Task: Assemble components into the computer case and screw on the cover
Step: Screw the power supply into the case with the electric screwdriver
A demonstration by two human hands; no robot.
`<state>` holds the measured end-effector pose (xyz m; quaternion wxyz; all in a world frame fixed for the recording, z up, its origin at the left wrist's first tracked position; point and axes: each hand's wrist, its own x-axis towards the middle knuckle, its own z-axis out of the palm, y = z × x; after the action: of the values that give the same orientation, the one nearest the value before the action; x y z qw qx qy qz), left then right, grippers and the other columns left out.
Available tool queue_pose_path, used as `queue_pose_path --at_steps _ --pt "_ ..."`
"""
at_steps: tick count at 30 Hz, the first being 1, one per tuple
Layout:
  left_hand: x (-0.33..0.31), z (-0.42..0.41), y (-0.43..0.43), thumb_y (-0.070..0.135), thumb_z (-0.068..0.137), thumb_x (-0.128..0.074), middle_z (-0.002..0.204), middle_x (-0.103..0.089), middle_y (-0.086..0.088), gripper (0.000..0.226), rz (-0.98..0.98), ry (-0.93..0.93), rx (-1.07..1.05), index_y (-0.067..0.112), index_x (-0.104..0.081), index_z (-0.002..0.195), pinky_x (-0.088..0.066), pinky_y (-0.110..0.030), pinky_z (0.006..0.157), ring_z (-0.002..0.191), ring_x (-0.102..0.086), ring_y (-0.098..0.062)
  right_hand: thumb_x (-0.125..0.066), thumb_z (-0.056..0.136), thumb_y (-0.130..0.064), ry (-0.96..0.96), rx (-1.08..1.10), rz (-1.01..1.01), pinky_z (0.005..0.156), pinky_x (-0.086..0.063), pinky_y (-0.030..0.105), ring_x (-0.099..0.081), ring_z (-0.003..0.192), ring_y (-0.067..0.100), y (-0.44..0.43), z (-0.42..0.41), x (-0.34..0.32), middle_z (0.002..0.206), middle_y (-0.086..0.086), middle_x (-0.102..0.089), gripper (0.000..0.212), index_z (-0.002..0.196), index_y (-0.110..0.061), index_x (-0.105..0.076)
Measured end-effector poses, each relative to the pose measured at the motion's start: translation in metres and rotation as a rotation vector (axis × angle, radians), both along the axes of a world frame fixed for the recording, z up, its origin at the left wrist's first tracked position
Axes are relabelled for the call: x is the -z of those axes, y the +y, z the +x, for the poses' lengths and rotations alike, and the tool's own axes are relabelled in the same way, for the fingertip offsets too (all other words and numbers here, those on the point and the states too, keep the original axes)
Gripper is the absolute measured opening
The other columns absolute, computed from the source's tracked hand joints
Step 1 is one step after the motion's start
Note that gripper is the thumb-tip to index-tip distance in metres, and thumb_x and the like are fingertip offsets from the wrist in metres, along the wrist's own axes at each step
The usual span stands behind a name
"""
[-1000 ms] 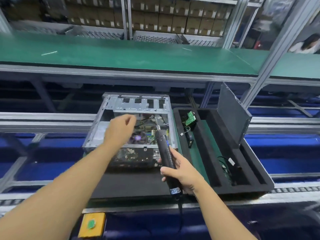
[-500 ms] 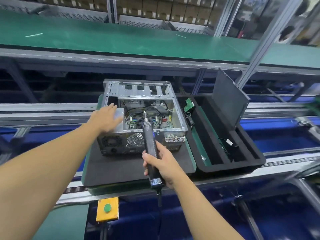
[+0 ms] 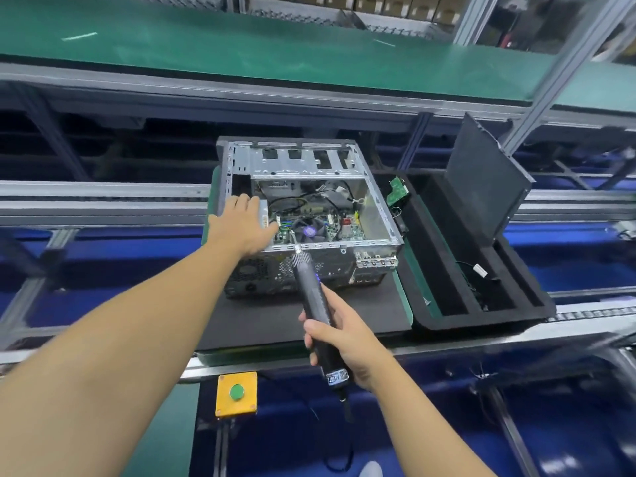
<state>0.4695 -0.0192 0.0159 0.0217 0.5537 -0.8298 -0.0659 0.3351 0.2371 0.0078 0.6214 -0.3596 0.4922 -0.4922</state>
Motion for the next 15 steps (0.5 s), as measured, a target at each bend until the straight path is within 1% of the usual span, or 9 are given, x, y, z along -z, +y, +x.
queue_pose_path --at_steps 1,3,6,10,12,15 --pt "0.000 0.001 0.003 0.069 0.087 -0.026 0.154 -0.026 -0.001 0.081 0.004 -0.002 -0.011 0.019 -0.023 0.151 -0.036 -0.063 0.099 0.143 -0.021 -0.023 -0.075 0.084 -0.019 -0.012 -0.017 0.010 0.057 -0.055 0.033 -0.059 0.075 0.020 0.003 0.001 0.000 0.100 0.003 -0.065 0.073 0.149 -0.034 -0.045" --pt "0.000 0.002 0.010 0.068 0.087 -0.027 0.152 -0.028 -0.002 0.080 0.008 -0.004 -0.027 0.019 -0.024 0.149 -0.036 -0.062 0.097 0.142 -0.021 -0.023 -0.073 0.083 -0.018 -0.002 -0.040 0.032 0.056 -0.054 0.034 -0.059 0.073 0.022 0.009 0.002 -0.002 0.102 0.005 -0.066 0.082 0.155 -0.033 -0.036" --pt "-0.001 0.005 0.020 0.068 0.086 -0.029 0.148 -0.031 -0.003 0.079 0.012 -0.007 -0.030 0.018 -0.026 0.147 -0.037 -0.060 0.094 0.138 -0.024 -0.024 -0.070 0.083 -0.017 0.026 -0.070 0.066 0.055 -0.054 0.034 -0.059 0.073 0.022 0.017 0.000 -0.008 0.105 0.008 -0.065 0.087 0.159 -0.031 -0.031" --pt "0.001 0.011 0.033 0.075 0.082 -0.025 0.152 -0.028 -0.002 0.088 0.024 -0.015 -0.051 0.019 -0.023 0.150 -0.036 -0.060 0.098 0.142 -0.019 -0.024 -0.072 0.082 -0.017 0.041 -0.082 0.101 0.055 -0.054 0.034 -0.060 0.074 0.023 0.026 -0.003 -0.010 0.106 0.009 -0.066 0.092 0.161 -0.030 -0.027" --pt "0.003 0.014 0.042 0.078 0.080 -0.021 0.157 -0.022 -0.004 0.090 0.030 -0.010 -0.060 0.025 -0.017 0.154 -0.032 -0.063 0.103 0.145 -0.013 -0.025 -0.074 0.081 -0.019 0.061 -0.092 0.108 0.055 -0.055 0.034 -0.061 0.075 0.023 0.032 -0.005 -0.008 0.105 0.007 -0.068 0.093 0.161 -0.030 -0.027" --pt "0.004 0.019 0.051 0.080 0.079 -0.012 0.163 -0.008 -0.007 0.080 0.052 -0.028 -0.013 0.048 -0.007 0.152 -0.021 -0.067 0.107 0.150 -0.001 -0.027 -0.077 0.079 -0.022 0.081 -0.099 0.126 0.057 -0.055 0.035 -0.062 0.077 0.023 0.042 -0.007 -0.002 0.105 0.005 -0.070 0.096 0.160 -0.033 -0.028"
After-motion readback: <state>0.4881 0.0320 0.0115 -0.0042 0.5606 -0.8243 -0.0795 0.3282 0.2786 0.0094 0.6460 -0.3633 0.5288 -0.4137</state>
